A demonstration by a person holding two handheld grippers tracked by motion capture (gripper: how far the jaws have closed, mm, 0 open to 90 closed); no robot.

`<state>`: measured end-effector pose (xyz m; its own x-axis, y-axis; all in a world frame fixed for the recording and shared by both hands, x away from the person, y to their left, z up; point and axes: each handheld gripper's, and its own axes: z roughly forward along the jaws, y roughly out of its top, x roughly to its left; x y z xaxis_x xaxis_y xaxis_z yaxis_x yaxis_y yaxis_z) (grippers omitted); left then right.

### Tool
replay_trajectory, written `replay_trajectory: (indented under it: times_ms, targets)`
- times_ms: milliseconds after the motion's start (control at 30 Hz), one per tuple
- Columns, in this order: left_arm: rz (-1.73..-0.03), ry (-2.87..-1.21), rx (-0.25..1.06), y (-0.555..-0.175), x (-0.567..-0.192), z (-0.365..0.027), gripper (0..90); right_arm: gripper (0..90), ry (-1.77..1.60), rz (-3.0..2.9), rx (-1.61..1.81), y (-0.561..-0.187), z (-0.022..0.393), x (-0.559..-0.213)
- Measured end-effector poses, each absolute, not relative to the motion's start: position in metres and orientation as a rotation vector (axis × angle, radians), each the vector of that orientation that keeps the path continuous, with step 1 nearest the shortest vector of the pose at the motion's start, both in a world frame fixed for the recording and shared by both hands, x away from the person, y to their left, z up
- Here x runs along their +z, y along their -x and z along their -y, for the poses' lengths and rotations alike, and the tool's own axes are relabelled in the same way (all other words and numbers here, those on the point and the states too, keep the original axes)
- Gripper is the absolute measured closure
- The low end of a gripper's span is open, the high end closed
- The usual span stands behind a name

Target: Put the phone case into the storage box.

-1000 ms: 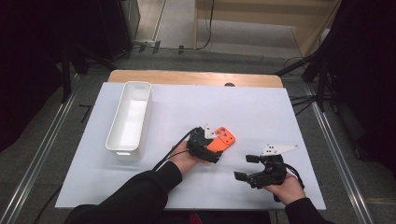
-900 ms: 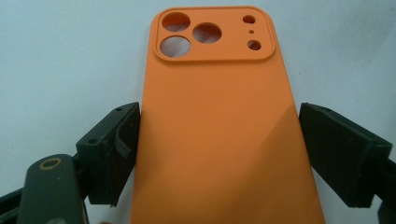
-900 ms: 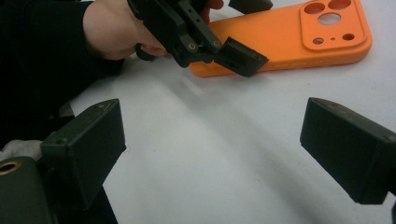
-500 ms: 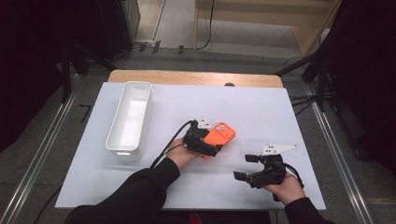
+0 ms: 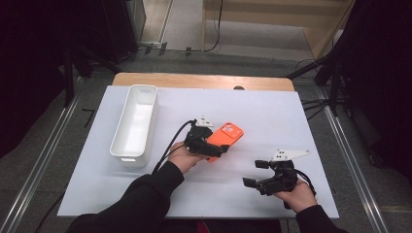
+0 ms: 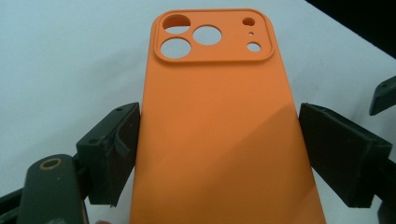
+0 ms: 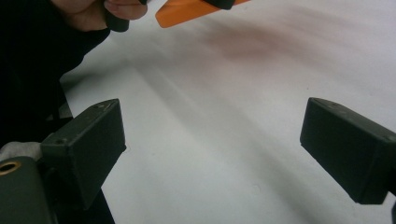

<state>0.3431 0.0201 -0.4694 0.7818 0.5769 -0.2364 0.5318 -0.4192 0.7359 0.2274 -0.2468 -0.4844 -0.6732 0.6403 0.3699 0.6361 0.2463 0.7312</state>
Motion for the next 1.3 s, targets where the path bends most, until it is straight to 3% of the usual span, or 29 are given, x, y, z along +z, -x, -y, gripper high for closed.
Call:
replay_trajectory:
  times_ms: [733,1300]
  targets:
    - [-0.967,-1.901,0.041,-0.337,-0.448,-0.074,15.9,5.7,-1.262,-2.508,1.423,-0.237,0.238,-0.482]
    - [-1.095,-1.766,0.102,-0.322,-0.461,-0.092,15.9,5.8,-1.277,-2.527,1.466,-0.254,0.223,-0.477]
